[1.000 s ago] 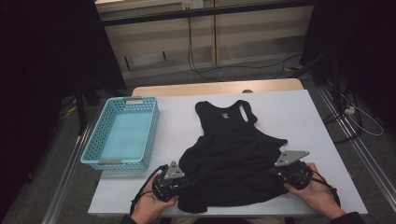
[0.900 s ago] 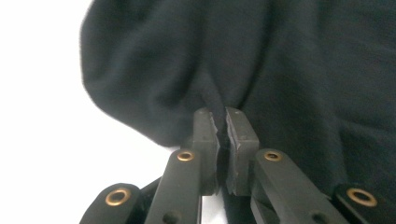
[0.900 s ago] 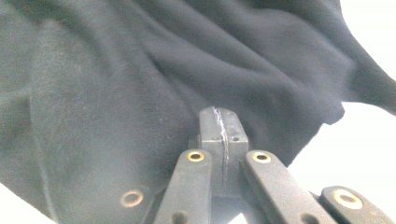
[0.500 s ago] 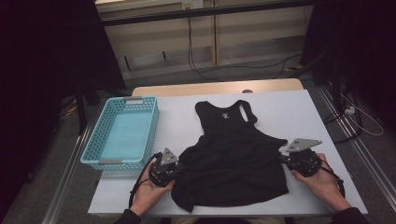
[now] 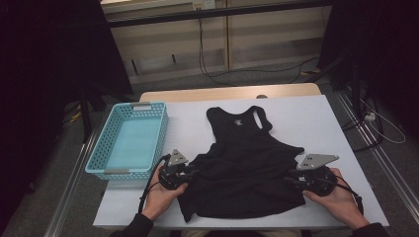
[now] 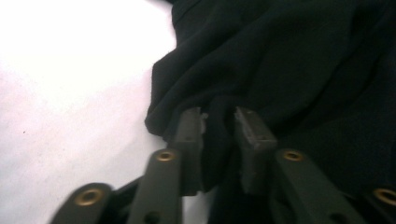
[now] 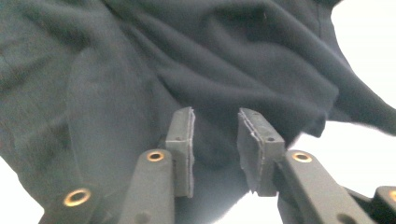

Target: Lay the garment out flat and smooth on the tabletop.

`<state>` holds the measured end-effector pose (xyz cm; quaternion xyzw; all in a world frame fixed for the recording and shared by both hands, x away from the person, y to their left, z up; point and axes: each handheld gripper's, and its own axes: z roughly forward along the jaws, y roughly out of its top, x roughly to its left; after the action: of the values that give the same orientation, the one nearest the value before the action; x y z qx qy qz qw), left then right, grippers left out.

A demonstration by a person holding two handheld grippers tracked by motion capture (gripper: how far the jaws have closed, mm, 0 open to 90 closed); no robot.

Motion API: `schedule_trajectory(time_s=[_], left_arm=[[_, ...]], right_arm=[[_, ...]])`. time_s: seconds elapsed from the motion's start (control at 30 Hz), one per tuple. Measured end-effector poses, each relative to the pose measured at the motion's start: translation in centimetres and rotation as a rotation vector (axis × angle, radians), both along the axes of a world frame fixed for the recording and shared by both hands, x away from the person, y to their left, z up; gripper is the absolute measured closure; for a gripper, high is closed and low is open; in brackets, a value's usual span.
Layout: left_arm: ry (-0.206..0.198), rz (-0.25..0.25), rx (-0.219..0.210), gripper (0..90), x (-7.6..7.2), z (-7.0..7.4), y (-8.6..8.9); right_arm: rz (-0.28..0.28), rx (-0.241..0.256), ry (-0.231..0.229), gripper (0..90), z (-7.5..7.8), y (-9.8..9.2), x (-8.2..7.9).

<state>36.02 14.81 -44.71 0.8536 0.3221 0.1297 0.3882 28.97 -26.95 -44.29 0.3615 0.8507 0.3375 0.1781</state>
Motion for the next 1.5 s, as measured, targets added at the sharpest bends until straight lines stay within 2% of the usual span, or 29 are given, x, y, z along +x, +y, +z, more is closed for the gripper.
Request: schedule_trajectory(time_s=[0.1,0.2,0.3,0.37,0.47,0.5,0.57,0.67,0.87,0.97,1.07,1.17,1.23,1.33,1.37,1.4,1.43,1.5], left_arm=[[0.0,0.003,-0.002,60.2,-0.5,0.0,0.3],[-0.007,0.009,0.009,52.4,-0.8,0.0,0.4],[-0.015,0.007,0.006,49.4,-1.1,0.1,0.4],[-0.019,0.001,0.008,48.8,-1.2,0.2,0.4],[-0.025,-0.001,-0.005,48.0,-1.4,0.3,0.5],[-0.025,0.0,-0.005,47.6,-1.5,0.4,0.5],[-0.029,0.005,-0.013,46.9,-1.5,0.4,0.6],[-0.028,0.009,-0.02,45.4,-1.6,0.5,0.8],[-0.037,0.001,-0.021,43.6,-1.8,0.6,0.7],[-0.046,0.004,-0.034,41.9,-1.9,0.8,0.8],[-0.05,0.002,-0.046,41.1,-2.3,1.1,0.8],[-0.034,-0.029,-0.068,44.6,-3.2,1.6,0.9],[-0.041,-0.053,-0.071,47.8,-4.2,1.9,0.8],[-0.028,-0.094,-0.075,51.8,-5.7,2.1,0.7],[-0.021,-0.112,-0.075,55.0,-6.0,2.1,0.6],[-0.006,-0.159,-0.068,61.0,-6.5,2.1,0.5],[0.004,-0.182,-0.074,69.2,-6.8,2.0,0.3],[0.01,-0.214,-0.052,74.1,-7.2,1.8,-0.2]], right_arm=[[-0.025,0.001,0.019,58.2,-0.2,-0.4,-0.5],[-0.045,-0.023,0.031,54.2,-0.7,-0.8,-0.9],[-0.06,-0.026,0.078,53.6,-1.3,-1.1,-0.6],[-0.049,-0.007,0.088,60.6,-1.3,-1.1,-0.4],[-0.023,-0.001,0.095,84.2,-1.3,-0.7,-0.4],[-0.035,-0.012,0.091,88.0,-1.2,-0.6,-0.3],[-0.037,-0.011,0.095,88.8,-1.1,-0.6,-0.2],[-0.075,-0.049,0.07,89.1,-1.0,-1.0,0.0],[-0.141,-0.069,0.03,89.3,-0.8,-2.5,1.0],[-0.169,-0.1,0.004,89.3,-0.7,-2.9,1.3],[-0.182,-0.101,0.005,89.2,-0.9,-3.1,1.6],[-0.171,-0.074,0.008,87.7,-0.8,-3.1,1.5],[-0.161,-0.05,-0.009,81.3,-0.5,-3.0,1.1],[-0.148,-0.017,-0.039,77.1,0.1,-2.9,0.5],[-0.142,-0.002,-0.052,74.6,0.3,-2.8,0.2],[-0.141,0.007,-0.055,71.7,0.4,-2.7,0.0],[-0.138,0.015,-0.066,70.5,0.6,-2.5,-0.3],[-0.114,0.045,-0.074,69.7,0.9,-2.1,-0.7]])
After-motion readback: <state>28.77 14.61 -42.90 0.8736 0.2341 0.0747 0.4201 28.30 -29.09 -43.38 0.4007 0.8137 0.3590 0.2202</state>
